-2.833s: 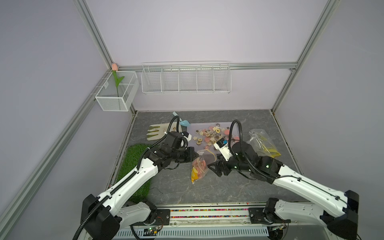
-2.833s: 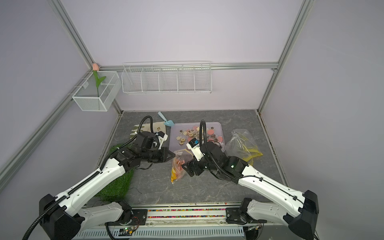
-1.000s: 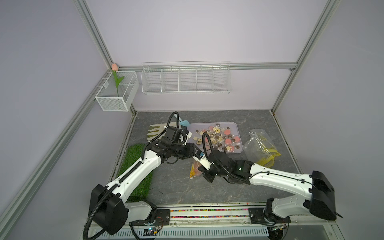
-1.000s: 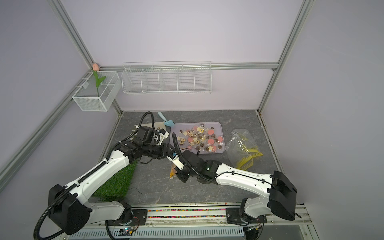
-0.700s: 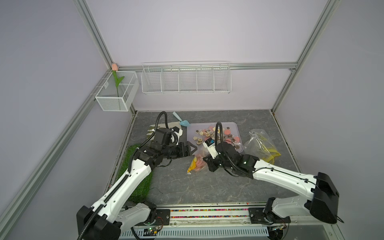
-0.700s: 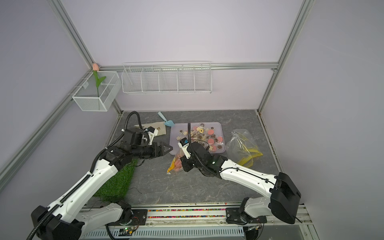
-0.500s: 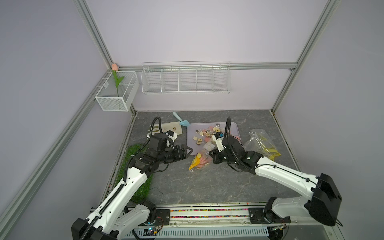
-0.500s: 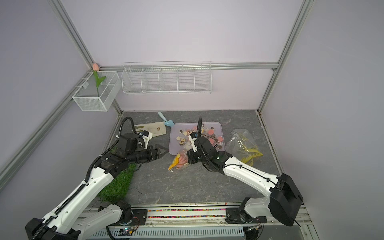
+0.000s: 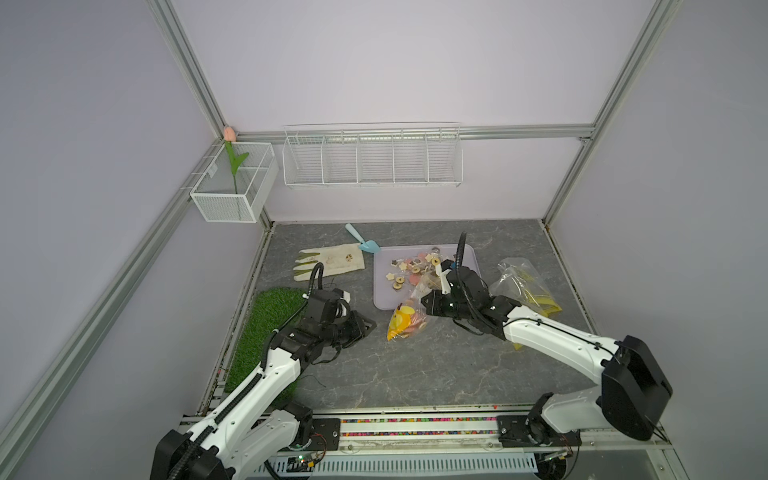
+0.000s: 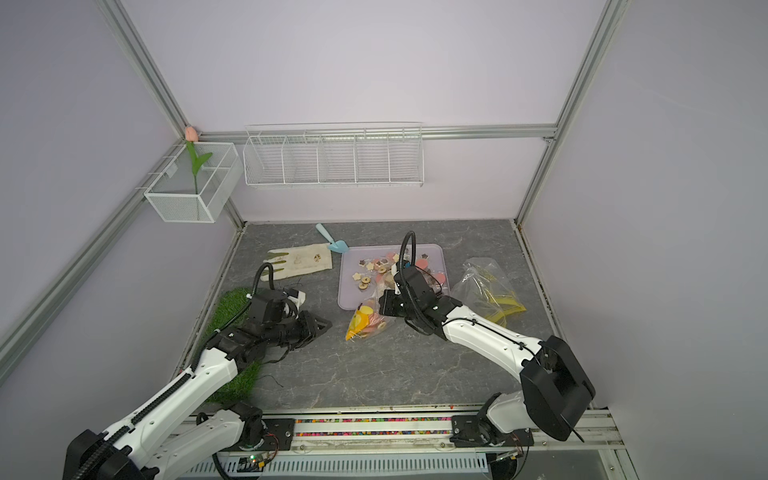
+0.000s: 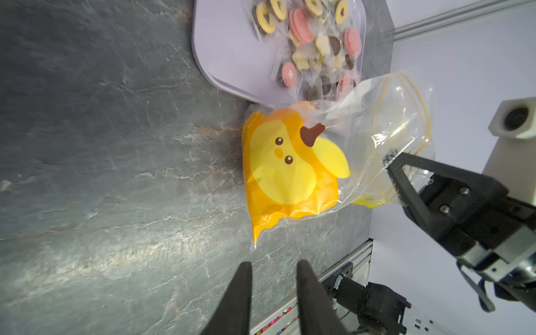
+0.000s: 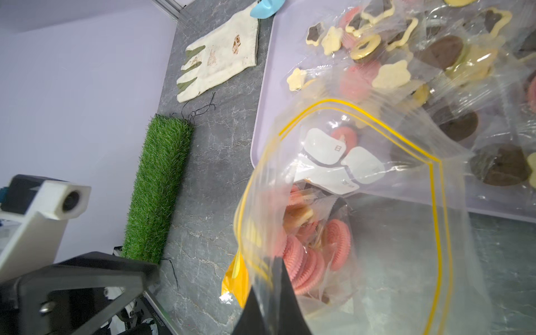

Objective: Pour cookies out of the ziploc bag
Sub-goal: 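Pour the cookies out of the ziploc bag onto the tray.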

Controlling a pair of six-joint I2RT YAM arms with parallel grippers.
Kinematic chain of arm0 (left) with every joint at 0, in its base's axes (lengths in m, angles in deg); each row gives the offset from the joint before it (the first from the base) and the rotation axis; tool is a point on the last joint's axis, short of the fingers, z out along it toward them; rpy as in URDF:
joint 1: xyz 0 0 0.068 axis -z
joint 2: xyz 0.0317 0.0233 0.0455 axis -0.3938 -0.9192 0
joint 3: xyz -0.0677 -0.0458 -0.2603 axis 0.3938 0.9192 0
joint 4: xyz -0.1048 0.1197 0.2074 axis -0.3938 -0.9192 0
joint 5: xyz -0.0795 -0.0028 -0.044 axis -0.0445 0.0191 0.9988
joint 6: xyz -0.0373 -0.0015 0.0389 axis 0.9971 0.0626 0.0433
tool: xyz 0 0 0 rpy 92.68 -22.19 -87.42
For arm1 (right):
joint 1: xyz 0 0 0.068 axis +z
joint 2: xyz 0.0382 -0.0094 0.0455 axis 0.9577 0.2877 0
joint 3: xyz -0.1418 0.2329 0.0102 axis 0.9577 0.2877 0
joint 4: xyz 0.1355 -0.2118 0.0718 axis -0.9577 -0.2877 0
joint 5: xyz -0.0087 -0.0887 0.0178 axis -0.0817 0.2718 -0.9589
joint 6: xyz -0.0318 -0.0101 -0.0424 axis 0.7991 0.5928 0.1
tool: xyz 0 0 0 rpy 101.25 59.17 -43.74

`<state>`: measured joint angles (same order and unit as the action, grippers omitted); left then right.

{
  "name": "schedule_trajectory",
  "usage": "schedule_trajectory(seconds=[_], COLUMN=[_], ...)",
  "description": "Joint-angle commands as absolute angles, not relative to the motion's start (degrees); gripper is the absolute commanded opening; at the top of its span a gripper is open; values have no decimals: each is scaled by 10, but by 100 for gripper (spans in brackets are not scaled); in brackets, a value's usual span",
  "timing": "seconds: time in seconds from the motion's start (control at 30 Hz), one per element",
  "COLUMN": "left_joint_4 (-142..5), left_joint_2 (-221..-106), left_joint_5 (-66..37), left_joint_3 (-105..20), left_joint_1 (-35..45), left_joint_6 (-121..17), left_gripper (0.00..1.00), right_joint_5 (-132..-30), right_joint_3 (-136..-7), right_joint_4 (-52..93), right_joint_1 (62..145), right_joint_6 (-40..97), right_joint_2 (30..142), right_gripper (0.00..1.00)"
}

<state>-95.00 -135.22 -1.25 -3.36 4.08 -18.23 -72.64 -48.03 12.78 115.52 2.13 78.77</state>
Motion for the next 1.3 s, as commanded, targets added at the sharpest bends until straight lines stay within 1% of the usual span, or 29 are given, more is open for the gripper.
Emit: schedule_trajectory(seconds=[0.0, 0.07, 0.17, 0.23, 0.37, 0.47, 0.63, 0.67, 0.73, 0.77, 0.9, 1.1, 1.27], left_joint_4=[-870, -852, -849, -842, -812, -814, -833, -843, -848, -847, -846, -896, -941], left_joint_2=[-1351, -1358, -1375, -1392, -1441, -1484, -1503, -1503, -1501, -1502, -1517, -1537, -1553], left_joint_5=[12, 31, 60, 72, 78, 83, 70, 65, 55, 54, 61, 62, 51], left_joint_3=[-6, 6, 9, 9, -2, -16, -26, -30, -31, -31, -32, -63, -89], left_joint_1=[37, 38, 38, 46, 90, 108, 113, 113, 113, 113, 114, 114, 114], left_joint_6=[-125, -120, -129, -138, -156, -168, -184, -190, -194, -195, -202, -246, -282], left_gripper=[25, 27, 32, 33, 29, 23, 23, 24, 32, 34, 35, 33, 43], right_joint_5=[-732, -729, -729, -728, -728, -729, -726, -726, -727, -727, -727, -727, -728], right_joint_3=[-477, -480, -486, -488, -492, -495, -493, -492, -490, -490, -489, -489, -489], right_joint_4=[146, 141, 138, 138, 139, 133, 127, 127, 127, 127, 128, 127, 127], right_joint_1=[1153, 1152, 1153, 1153, 1152, 1152, 1153, 1153, 1152, 1153, 1152, 1152, 1153], right_joint_6=[-9, -17, -24, -29, -35, -33, -31, -31, -31, -31, -31, -30, -29], right_joint_2=[792, 794, 798, 801, 806, 806, 801, 800, 798, 798, 797, 798, 795], right_gripper=[7, 7, 7, 7, 7, 7, 6, 7, 7, 7, 6, 6, 6])
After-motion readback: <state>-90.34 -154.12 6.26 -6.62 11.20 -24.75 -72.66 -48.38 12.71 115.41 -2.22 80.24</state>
